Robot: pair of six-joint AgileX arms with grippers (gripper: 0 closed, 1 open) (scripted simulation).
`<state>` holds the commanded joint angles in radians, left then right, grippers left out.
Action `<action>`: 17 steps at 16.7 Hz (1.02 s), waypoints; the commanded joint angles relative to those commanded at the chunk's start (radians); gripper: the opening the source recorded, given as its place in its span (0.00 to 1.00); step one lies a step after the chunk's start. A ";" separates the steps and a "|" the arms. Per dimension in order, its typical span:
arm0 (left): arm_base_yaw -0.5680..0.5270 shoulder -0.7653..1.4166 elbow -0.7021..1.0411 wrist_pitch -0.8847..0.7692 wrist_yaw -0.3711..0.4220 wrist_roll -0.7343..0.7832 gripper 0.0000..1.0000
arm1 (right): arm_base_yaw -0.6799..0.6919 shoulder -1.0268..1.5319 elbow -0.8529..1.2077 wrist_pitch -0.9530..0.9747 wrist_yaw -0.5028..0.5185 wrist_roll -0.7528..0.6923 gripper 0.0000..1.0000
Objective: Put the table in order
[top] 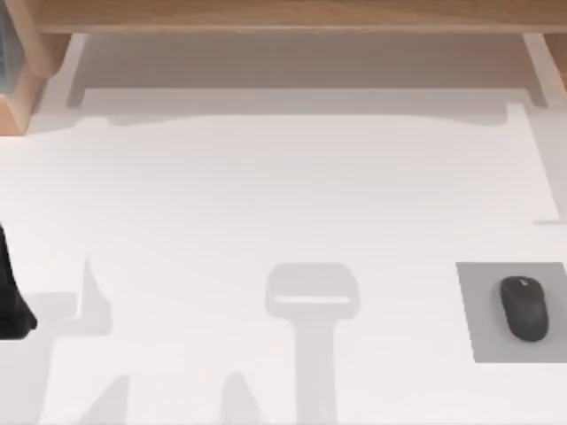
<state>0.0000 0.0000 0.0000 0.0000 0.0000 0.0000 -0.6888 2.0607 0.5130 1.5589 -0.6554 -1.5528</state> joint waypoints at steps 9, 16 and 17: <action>0.000 0.000 0.000 0.000 0.000 0.000 1.00 | 0.000 0.000 0.000 0.000 0.000 0.000 0.00; 0.000 0.000 0.000 0.000 0.000 0.000 1.00 | 0.000 0.000 0.000 0.000 0.000 0.000 0.00; 0.000 0.000 0.000 0.000 0.000 0.000 1.00 | -0.002 0.002 -0.001 -0.002 0.001 0.002 0.00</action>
<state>0.0000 0.0000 0.0000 0.0000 0.0000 0.0000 -0.6906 2.0629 0.5122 1.5566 -0.6547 -1.5510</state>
